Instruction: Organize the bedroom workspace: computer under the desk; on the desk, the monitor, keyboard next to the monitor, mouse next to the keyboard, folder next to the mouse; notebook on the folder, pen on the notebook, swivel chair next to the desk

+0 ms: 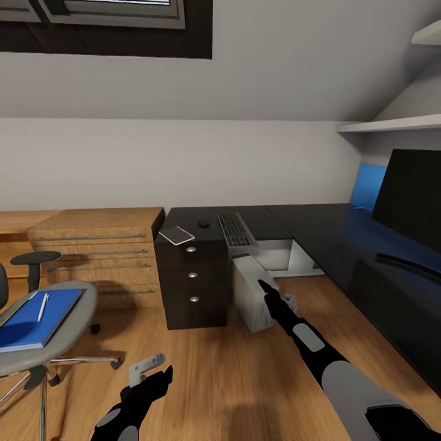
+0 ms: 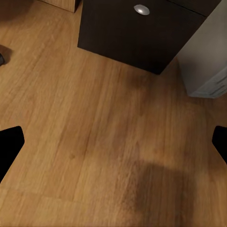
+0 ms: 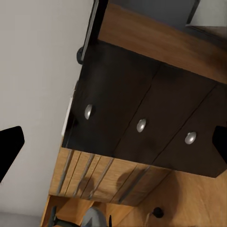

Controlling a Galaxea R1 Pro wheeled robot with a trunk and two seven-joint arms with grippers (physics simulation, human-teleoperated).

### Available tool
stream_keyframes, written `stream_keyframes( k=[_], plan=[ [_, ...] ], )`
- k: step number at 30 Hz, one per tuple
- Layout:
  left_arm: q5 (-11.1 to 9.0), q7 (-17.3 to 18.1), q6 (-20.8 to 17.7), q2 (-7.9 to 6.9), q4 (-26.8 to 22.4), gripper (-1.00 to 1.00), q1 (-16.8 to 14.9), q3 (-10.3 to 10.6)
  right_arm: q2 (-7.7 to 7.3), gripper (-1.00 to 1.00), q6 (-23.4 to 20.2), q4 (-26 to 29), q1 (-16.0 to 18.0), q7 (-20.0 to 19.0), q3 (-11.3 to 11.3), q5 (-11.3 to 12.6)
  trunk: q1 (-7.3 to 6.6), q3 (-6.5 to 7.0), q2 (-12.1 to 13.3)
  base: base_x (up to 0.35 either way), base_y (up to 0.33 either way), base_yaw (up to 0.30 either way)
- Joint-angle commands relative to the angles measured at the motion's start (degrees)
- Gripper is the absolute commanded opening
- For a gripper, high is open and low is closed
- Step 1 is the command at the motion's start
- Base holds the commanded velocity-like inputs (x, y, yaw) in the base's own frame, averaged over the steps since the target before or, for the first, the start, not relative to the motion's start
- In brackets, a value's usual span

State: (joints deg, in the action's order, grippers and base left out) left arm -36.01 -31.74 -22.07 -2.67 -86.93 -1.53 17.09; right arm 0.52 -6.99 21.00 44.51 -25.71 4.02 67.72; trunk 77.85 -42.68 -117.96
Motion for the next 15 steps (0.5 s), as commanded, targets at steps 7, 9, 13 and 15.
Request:
stream_keyframes(
  k=[7, 9, 13, 15],
  plan=[
    [-0.4, -0.4, -0.1, -0.13, 0.1, 1.00, -0.1, 0.2, -0.11, 1.00, -6.4, 1.2, 0.0, 0.0, -0.2, 5.3, -0.01, -0.06, 0.0, 0.005, 0.000, 0.000],
    [-0.4, -0.4, -0.1, -0.14, 0.2, 1.00, -0.1, 0.3, -0.15, 1.00, -7.3, 1.2, 0.0, 0.1, -0.2, 7.5, -0.01, -0.06, 0.0, 0.129, 0.000, 0.000],
    [-0.4, -0.4, -0.2, -0.16, 0.2, 1.00, -0.1, 1.0, -0.27, 1.00, -7.7, 1.2, 0.0, 0.1, -0.3, 9.0, -0.01, -0.06, 0.0, 0.257, 0.000, 0.000],
    [-0.4, -0.3, -0.2, -0.15, 0.4, 1.00, -0.1, 1.1, -0.31, 1.00, -7.8, 1.2, 0.0, 0.1, -0.3, 9.2, -0.01, -0.06, 0.0, 0.251, 0.000, 0.000]
  ],
)
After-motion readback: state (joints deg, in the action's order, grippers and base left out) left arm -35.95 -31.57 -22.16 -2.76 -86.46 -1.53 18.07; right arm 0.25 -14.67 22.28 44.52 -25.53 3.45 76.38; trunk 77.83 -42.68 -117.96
